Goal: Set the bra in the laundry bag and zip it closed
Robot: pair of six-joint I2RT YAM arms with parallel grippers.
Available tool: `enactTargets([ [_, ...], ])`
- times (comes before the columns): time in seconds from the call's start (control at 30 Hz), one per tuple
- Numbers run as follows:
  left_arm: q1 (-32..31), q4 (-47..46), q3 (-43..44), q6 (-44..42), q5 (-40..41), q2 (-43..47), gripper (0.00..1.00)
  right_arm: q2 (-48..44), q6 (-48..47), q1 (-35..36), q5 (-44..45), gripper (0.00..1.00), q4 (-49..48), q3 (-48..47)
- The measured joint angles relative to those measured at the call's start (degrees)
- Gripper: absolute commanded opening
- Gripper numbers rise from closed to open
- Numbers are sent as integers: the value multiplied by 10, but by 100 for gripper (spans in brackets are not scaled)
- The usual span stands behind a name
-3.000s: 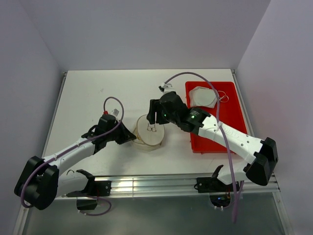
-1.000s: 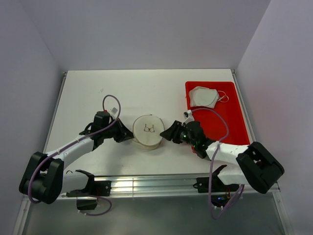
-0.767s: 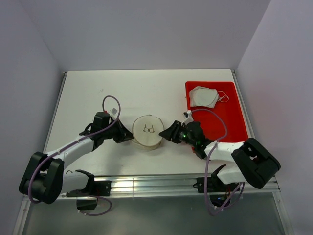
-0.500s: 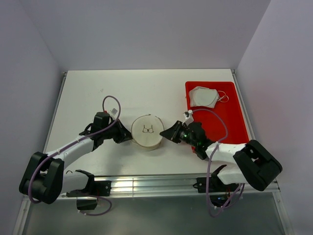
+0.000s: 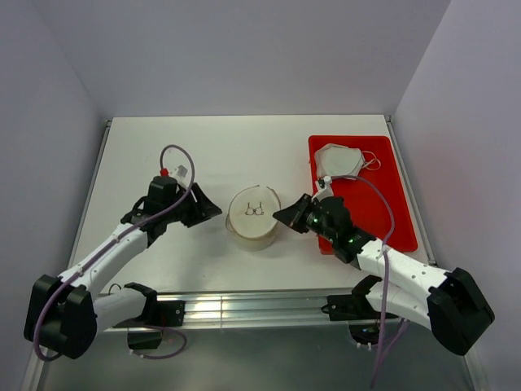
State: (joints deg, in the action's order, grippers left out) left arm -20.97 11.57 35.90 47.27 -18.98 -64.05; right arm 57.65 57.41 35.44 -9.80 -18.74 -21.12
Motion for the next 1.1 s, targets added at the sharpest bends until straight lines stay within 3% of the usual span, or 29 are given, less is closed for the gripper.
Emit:
enactTargets([
  [0.07,0,14,15,-10,24,19,69,-11,0,8,27,0,58,-27],
  [0.27,-33,48,49,-33,91,74,63,10,2,39,102,0,219,-130],
  [0.53,-283,52,81,-23,192,123,60,79,19,72,159,0,334,-210],
  [0.7,-409,27,85,-9,250,91,60,119,31,85,185,0,391,-261],
  [0.87,-445,-8,87,-7,271,24,62,140,39,95,197,0,421,-299],
  [1.1,-450,-75,82,-12,285,-27,64,142,39,96,196,0,432,-301],
])
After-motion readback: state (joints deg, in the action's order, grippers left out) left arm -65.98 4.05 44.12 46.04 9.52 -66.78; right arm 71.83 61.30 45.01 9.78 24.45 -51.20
